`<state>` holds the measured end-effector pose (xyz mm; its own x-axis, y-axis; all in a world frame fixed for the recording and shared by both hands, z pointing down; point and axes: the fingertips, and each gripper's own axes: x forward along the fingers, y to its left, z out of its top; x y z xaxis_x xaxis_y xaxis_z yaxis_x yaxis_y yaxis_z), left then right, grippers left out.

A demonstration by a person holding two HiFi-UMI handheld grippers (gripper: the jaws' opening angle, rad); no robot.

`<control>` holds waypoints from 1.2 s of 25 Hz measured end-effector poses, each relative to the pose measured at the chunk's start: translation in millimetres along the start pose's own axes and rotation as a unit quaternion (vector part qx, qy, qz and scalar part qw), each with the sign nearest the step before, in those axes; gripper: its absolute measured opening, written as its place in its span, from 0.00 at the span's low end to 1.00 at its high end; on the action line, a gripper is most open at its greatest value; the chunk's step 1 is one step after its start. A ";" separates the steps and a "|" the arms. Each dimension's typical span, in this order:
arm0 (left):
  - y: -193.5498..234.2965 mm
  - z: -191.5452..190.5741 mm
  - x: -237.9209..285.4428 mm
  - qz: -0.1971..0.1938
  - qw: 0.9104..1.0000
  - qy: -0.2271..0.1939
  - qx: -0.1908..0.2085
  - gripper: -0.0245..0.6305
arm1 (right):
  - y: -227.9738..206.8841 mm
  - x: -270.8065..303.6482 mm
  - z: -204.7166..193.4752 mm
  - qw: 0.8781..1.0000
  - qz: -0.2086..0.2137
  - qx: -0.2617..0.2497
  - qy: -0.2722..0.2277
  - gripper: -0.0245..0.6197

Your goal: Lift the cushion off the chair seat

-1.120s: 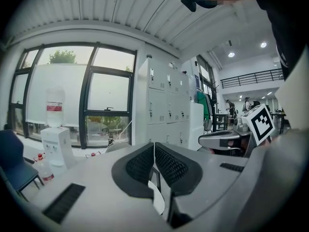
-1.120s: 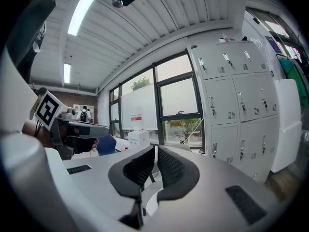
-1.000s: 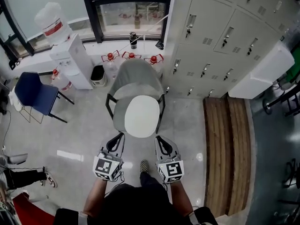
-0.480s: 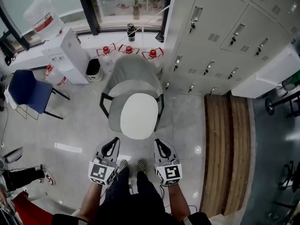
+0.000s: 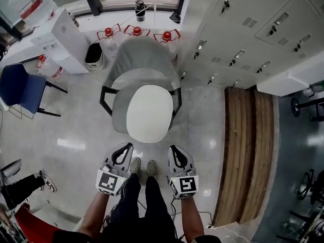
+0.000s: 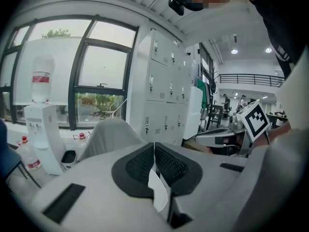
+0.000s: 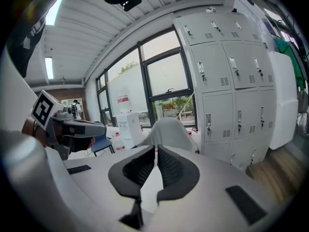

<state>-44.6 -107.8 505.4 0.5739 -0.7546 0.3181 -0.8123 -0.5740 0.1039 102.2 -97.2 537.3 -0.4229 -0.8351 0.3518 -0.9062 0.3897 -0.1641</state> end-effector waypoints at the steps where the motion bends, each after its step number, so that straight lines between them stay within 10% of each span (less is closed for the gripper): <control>1: 3.5 -8.9 5.5 -0.002 1.000 -0.002 -0.004 0.07 | -1.5 6.3 -9.0 1.000 -0.002 0.000 0.004 0.10; 7: 26.2 -68.7 29.2 -0.016 0.999 0.052 -0.006 0.07 | -13.3 40.4 -54.5 1.000 -0.015 0.002 0.022 0.10; 30: 84.0 -220.4 119.7 -0.035 0.998 0.052 -0.006 0.07 | -54.6 152.2 -207.7 0.996 -0.028 0.004 0.082 0.10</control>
<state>-67.1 -176.2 759.9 0.6166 -0.6747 0.4057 -0.7715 -0.6206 0.1404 87.2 -165.0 791.2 -0.3662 -0.7805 0.5067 -0.9288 0.3402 -0.1472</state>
